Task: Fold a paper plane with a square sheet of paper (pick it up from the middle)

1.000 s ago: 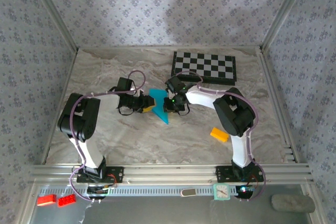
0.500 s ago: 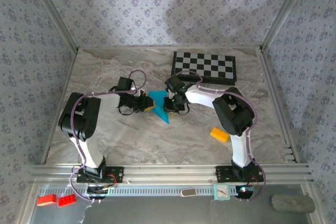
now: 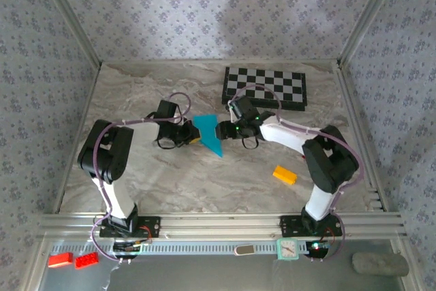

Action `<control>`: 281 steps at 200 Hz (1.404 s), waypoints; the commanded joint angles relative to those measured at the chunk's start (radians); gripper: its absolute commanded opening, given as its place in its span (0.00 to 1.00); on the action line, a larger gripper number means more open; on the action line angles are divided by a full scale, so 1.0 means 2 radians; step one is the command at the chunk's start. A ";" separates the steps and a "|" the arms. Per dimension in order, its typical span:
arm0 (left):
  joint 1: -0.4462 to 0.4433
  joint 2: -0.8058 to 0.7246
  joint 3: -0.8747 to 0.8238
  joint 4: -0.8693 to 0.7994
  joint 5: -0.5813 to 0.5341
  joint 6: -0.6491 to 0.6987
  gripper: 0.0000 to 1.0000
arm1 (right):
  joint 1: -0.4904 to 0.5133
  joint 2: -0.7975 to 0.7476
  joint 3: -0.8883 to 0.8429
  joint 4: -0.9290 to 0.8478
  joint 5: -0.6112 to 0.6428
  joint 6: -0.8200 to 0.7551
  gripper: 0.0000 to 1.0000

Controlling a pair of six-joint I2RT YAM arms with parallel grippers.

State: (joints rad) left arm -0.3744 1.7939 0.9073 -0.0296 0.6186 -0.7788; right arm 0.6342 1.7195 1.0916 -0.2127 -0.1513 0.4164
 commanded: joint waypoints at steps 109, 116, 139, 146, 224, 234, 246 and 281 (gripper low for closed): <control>-0.065 -0.026 0.105 -0.148 -0.148 -0.201 0.10 | 0.059 -0.042 -0.175 0.304 0.075 -0.287 0.77; -0.066 -0.025 0.107 -0.150 -0.147 -0.205 0.10 | 0.064 -0.034 -0.175 0.309 0.078 -0.297 0.75; -0.068 -0.022 0.113 -0.157 -0.144 -0.210 0.11 | 0.081 -0.006 -0.175 0.337 0.103 -0.328 0.67; -0.068 -0.022 0.113 -0.159 -0.144 -0.211 0.11 | 0.085 0.002 -0.175 0.346 0.110 -0.336 0.64; -0.069 -0.025 0.114 -0.164 -0.141 -0.218 0.11 | 0.111 0.062 -0.169 0.416 0.176 -0.379 0.43; -0.068 -0.026 0.114 -0.164 -0.140 -0.218 0.11 | 0.113 0.066 -0.171 0.423 0.183 -0.383 0.42; -0.069 -0.028 0.113 -0.164 -0.140 -0.219 0.11 | 0.113 0.070 -0.175 0.430 0.187 -0.386 0.41; -0.068 -0.031 0.113 -0.162 -0.136 -0.222 0.12 | 0.113 0.074 -0.182 0.440 0.186 -0.393 0.34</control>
State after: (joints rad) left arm -0.5064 1.7607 1.1110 -0.3241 0.3431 -1.2018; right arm 0.8555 1.8557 0.7452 0.6201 0.1921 -0.3405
